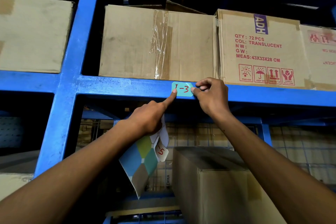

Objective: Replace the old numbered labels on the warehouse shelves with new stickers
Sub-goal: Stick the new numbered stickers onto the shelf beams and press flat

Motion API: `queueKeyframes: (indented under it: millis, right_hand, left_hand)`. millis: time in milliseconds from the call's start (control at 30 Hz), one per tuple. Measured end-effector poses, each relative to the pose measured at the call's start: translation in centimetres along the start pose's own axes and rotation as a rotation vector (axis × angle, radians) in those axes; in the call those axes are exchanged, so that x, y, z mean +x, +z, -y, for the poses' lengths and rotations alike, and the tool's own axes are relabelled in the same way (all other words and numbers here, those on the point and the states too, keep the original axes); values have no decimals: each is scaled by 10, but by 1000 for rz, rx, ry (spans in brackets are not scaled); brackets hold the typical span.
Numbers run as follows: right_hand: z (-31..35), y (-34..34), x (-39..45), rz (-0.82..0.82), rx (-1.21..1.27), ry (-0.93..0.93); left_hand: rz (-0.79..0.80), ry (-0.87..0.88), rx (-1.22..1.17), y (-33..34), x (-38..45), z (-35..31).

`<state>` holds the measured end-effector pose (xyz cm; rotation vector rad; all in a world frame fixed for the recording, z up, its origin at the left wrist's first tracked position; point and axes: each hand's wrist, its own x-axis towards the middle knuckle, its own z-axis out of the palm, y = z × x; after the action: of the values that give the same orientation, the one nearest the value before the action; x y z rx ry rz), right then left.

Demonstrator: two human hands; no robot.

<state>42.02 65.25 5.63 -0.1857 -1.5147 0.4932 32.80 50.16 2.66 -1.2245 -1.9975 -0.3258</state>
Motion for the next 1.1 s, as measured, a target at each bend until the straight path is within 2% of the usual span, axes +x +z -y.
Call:
queueKeyframes:
  millis: [67, 133, 200, 267, 400, 633, 867, 967, 1033, 1100]
  right_hand:
    - [0, -2, 0, -38, -40, -31]
    - [1, -4, -5, -34, -124, -178]
    - [2, -4, -12, 56, -288, -385]
    - [0, -2, -19, 128, -479, -508]
    - [-17, 0, -22, 123, -666, -475]
    - [-22, 6, -32, 56, -658, -393]
    - [-41, -1, -52, 42, -853, -556]
    - [-40, -7, -55, 50, -923, -639]
    - [-43, -17, -57, 83, -853, -620]
    - [-47, -28, -65, 162, -594, -478]
  left_hand:
    - [-5, 9, 3, -1, 0, 0]
    - [-8, 27, -2, -2, 0, 1]
    - [-5, 37, -30, -5, 3, 3]
    - [0, 43, -76, -10, 11, 4]
    - [42, 64, -126, -16, 23, 6]
    - [-7, 83, -218, 0, 14, 12]
    - [-12, 77, -221, 21, -3, 16]
    - [-50, 94, -305, 24, -6, 11]
    - [-96, 83, -421, 29, -16, 6]
    - [-182, 46, -573, 42, -30, 6]
